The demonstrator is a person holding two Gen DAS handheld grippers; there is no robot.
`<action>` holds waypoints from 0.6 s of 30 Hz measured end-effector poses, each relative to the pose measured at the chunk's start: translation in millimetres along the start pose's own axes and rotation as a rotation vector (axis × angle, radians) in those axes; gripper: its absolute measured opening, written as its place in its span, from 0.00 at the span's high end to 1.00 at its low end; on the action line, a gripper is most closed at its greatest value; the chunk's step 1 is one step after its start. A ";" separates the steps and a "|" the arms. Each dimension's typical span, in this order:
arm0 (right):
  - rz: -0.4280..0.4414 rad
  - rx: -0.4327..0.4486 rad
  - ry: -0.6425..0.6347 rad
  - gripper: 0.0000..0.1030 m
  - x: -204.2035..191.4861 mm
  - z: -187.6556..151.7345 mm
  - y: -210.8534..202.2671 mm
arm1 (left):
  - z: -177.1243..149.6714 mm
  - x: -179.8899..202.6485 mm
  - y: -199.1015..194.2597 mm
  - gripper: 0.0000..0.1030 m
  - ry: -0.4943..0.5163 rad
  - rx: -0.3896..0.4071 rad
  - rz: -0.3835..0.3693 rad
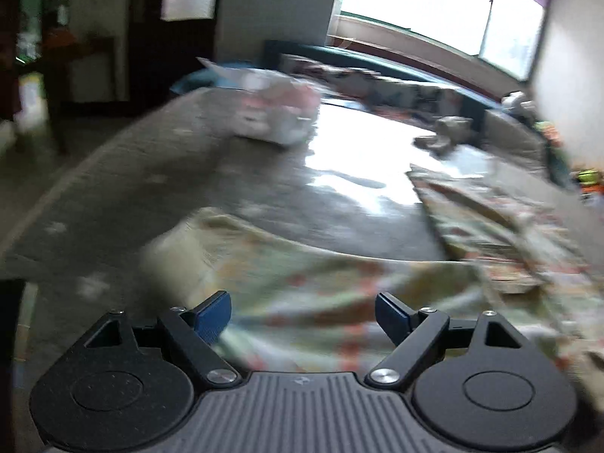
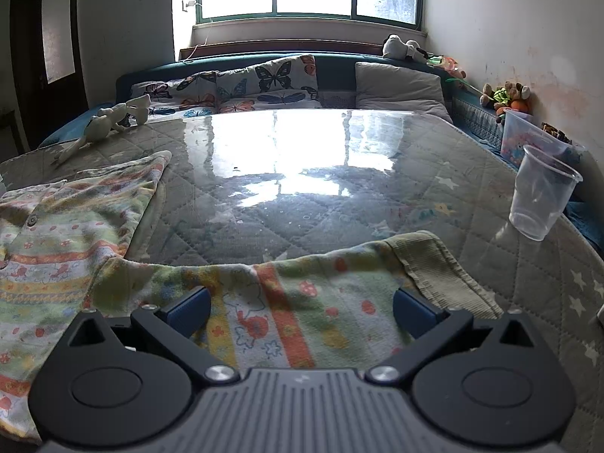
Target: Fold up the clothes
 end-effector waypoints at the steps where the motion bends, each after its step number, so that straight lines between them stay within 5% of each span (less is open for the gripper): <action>1: 0.000 0.000 0.000 0.00 0.0 0.1 0.1 | 1.5 -0.6 1.7 0.16 0.009 0.001 0.022; 10: 0.000 0.000 0.002 0.00 -0.1 0.1 0.9 | 3.9 17.9 13.6 0.00 0.040 -0.029 0.147; 18: 0.000 0.000 0.002 0.00 0.1 0.1 1.0 | 4.3 24.9 16.8 0.00 0.060 -0.029 0.184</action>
Point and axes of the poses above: each gripper's, at about its wrist camera, not at the fingertips, and y roughly the way its jaws point, x to its right, z to its top, the point moved 2 cm from there along y, roughly the way its jaws point, and after that the axes turned 15 degrees about -y, right-handed, at the moved point
